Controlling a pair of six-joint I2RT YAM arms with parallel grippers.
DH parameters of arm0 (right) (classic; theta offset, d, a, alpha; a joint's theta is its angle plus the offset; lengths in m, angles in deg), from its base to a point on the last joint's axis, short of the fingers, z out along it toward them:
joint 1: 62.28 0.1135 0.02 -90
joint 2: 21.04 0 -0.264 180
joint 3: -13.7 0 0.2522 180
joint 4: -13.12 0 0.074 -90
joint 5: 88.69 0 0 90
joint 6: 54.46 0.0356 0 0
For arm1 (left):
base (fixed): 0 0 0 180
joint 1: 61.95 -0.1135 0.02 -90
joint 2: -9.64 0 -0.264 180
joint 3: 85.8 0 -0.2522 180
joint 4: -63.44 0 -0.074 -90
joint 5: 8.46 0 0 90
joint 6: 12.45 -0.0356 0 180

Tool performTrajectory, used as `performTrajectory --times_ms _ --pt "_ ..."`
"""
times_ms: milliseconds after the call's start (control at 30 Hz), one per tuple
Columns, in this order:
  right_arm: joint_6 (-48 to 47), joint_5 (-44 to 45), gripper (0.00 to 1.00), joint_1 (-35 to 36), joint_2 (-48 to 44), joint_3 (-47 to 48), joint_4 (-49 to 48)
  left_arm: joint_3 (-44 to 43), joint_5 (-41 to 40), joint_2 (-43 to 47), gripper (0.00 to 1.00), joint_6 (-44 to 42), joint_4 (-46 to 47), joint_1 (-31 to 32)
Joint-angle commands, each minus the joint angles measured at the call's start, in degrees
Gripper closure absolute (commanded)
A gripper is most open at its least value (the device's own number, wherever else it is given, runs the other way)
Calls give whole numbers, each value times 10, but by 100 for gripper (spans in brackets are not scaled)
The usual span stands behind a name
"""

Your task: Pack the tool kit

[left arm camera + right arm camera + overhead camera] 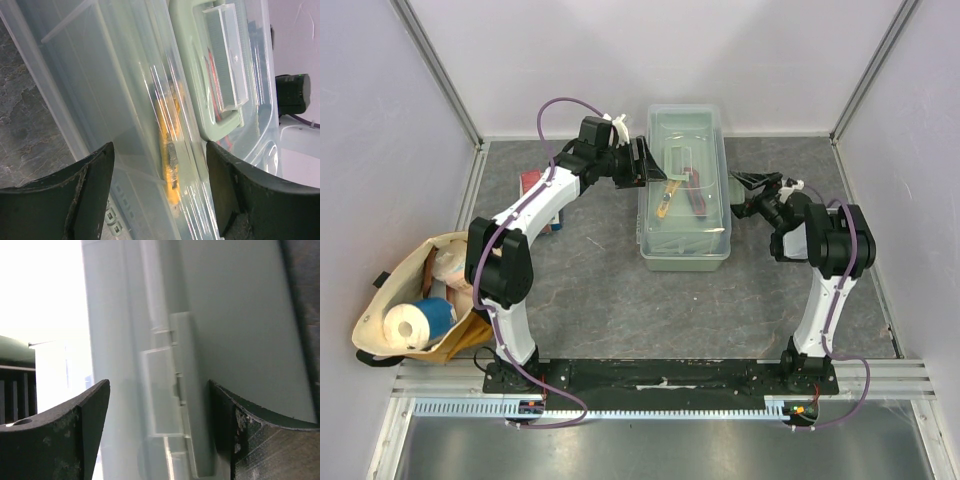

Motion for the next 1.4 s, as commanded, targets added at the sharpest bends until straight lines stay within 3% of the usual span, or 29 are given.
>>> performTrajectory --times_ms 0,167,367,433,700,900,1033,1367 --pt "-13 -23 19 3 -55 18 -210 -10 -3 -32 25 4 10 5" --pt "-85 -32 24 3 -112 14 -100 -10 -7 -31 25 2 6 5" --pt "-310 -6 25 15 -233 39 243 -11 -7 -35 26 1 4 7" --pt "-341 -9 25 22 -236 56 292 -11 -7 -39 26 2 4 5" --pt "-346 -11 35 27 -224 57 312 -7 3 -53 28 4 4 7" --pt "-396 18 23 27 -259 63 377 -8 12 -59 28 -7 6 11" --pt "-432 33 21 43 -272 78 429 -10 13 -63 28 -12 5 18" --pt "-373 -14 48 49 -208 70 371 -18 18 -73 28 -12 1 23"
